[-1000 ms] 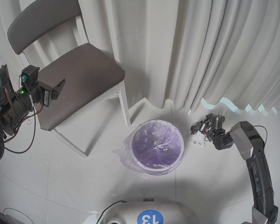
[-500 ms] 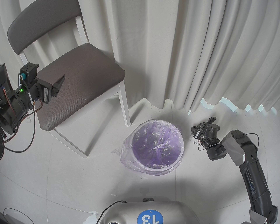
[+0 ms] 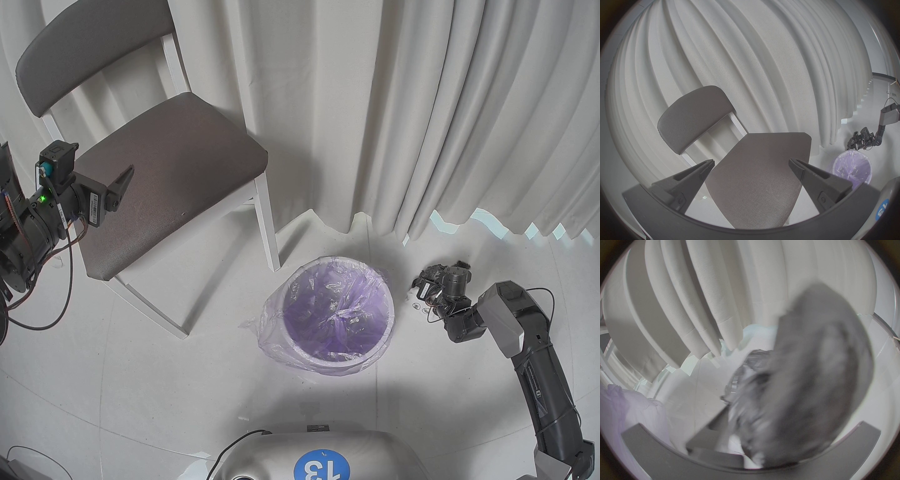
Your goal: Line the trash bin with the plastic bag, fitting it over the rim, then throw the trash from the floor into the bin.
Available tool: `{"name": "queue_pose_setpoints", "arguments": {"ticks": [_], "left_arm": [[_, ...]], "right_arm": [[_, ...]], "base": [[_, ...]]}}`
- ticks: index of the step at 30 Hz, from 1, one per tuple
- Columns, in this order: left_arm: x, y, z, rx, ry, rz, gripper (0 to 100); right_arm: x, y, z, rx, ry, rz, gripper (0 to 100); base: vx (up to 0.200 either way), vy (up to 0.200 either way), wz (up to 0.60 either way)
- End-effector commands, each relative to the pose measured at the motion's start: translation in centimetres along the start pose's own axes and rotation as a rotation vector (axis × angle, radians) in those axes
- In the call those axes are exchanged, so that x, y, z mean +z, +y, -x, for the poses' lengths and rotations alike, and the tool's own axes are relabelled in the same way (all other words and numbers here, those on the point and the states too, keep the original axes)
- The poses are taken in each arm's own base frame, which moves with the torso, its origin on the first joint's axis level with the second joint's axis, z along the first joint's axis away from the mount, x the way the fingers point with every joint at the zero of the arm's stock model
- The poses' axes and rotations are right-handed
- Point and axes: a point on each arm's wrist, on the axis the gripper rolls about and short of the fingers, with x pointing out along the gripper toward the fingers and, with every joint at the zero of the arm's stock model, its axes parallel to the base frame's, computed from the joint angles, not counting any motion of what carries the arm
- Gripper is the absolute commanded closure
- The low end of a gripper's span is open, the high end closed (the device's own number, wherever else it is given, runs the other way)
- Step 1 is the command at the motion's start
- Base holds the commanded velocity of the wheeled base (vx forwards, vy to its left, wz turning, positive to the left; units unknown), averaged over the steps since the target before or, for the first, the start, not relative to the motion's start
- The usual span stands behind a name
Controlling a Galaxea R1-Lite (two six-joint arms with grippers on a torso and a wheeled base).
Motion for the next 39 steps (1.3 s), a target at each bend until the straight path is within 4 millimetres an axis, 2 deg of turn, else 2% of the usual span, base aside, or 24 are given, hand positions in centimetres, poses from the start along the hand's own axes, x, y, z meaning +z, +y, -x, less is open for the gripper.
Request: {"name": "queue_pose_setpoints", "arguments": {"ticks": [1,3,9,13,15,16,17,18,21,27,28,29,31,33,34,35,38,39], "left_arm": [[0.3,0.3,0.7,0.006,-0.007,-0.001,0],[0.5,0.3,1.0,-0.001,-0.011,-0.001,0],[0.4,-0.2,1.4,-0.032,0.003,0.023,0],[-0.2,-1.8,2.9,-0.105,0.008,0.135,0],[-0.5,-2.6,4.6,-0.159,0.003,0.189,0],[-0.7,-2.8,5.6,-0.192,-0.002,0.202,0],[-0.7,-2.8,5.6,-0.192,-0.002,0.202,0],[-1.5,-3.7,6.9,-0.296,-0.016,0.227,0],[-2.4,-4.3,7.8,-0.372,-0.028,0.249,0],[-3.3,-4.1,9.7,-0.356,-0.064,0.284,0],[-3.3,-4.1,9.8,-0.355,-0.067,0.288,0],[-3.5,-3.9,10.5,-0.353,-0.078,0.301,0],[-3.7,-3.6,11.2,-0.345,-0.089,0.309,0],[-3.6,-3.4,11.5,-0.341,-0.098,0.341,0],[-3.6,-3.4,11.5,-0.341,-0.098,0.341,0],[-3.3,-3.2,11.3,-0.339,-0.102,0.377,0],[-3.0,-2.9,11.1,-0.322,-0.108,0.390,0],[-3.0,-2.8,11.1,-0.321,-0.108,0.390,0]], "right_arm": [[0.0,-0.6,0.3,-0.015,0.018,0.000,100],[1.5,-0.7,1.0,-0.016,0.013,-0.010,100],[2.3,-2.2,2.0,-0.019,0.050,-0.026,100],[6.7,-2.2,5.1,-0.028,0.032,-0.033,100],[8.9,-2.2,6.8,-0.023,-0.012,-0.031,100],[9.9,-2.1,7.6,-0.015,-0.039,-0.032,100],[9.9,-2.1,7.6,-0.015,-0.039,-0.032,100],[11.6,-1.5,9.6,0.003,-0.079,-0.033,100],[13.5,-0.7,12.3,0.013,-0.109,0.025,100],[17.8,0.5,18.9,0.032,-0.210,0.166,100],[18.0,0.6,19.3,0.035,-0.217,0.172,100],[18.9,0.8,21.0,0.045,-0.245,0.205,100],[20.0,1.3,23.0,0.073,-0.280,0.245,100],[21.2,2.0,24.7,0.104,-0.323,0.274,100],[21.2,2.0,24.7,0.104,-0.323,0.274,100],[22.5,2.9,26.5,0.142,-0.383,0.295,100],[24.1,5.5,29.1,0.237,-0.472,0.332,100],[24.2,5.8,29.4,0.245,-0.479,0.335,100]], "base": [[0.000,0.000,0.00],[0.000,0.000,0.00],[0.000,0.000,0.00],[0.000,0.000,0.00],[0.000,0.000,0.00],[0.000,0.000,0.00],[0.000,0.000,0.00],[0.000,0.000,0.00],[0.000,0.000,0.00],[0.000,0.000,0.00],[0.000,0.000,0.00],[0.000,0.000,0.00],[0.000,0.000,0.00],[0.000,0.000,0.00],[0.000,0.000,0.00],[0.000,0.000,0.00],[0.000,0.000,0.00],[0.000,0.000,0.00]]}}
